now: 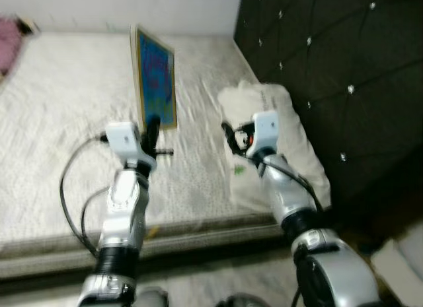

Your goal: Clean up the room

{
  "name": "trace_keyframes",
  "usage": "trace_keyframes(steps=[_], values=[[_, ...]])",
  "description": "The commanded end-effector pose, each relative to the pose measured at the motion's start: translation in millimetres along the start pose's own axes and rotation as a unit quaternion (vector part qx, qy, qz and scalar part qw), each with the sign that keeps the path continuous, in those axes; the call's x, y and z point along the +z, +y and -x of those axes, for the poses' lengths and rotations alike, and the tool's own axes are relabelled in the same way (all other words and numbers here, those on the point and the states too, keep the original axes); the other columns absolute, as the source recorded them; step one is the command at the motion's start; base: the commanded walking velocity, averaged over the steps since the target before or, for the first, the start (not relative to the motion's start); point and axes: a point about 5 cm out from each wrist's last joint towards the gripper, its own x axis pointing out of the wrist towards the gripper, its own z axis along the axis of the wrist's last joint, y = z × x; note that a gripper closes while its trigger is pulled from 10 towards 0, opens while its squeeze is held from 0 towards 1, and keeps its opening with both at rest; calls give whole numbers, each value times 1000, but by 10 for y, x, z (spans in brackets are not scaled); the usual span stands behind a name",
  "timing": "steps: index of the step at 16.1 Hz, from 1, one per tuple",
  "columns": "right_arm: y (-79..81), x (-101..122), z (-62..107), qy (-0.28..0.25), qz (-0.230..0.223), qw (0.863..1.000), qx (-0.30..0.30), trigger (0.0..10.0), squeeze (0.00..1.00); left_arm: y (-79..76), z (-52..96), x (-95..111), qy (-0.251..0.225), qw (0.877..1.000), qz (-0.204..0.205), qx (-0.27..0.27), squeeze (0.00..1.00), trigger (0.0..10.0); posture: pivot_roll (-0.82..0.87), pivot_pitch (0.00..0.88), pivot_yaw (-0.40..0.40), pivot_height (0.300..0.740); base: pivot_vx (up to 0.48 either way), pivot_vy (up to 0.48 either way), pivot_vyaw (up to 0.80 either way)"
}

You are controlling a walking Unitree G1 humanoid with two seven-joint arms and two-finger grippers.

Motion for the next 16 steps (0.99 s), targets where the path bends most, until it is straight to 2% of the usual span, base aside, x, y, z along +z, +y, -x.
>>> trace_keyframes(steps=[1,5,16], values=[[4,64,-25,-9,6,1000,5,10000,0,-25,-27,136,-36,999,1,-7,0,10000,36,0,-66,740,0,0,0],[6,72,-33,-9,7,1000,6,10000,0,-36,-28,146,-38,999,1,-14,0,10000,36,0,-66,740,209,0,0],[10,73,-34,-10,4,1000,4,10000,0,-44,-22,129,-33,999,4,-20,0,10000,37,0,-62,740,380,0,0]])
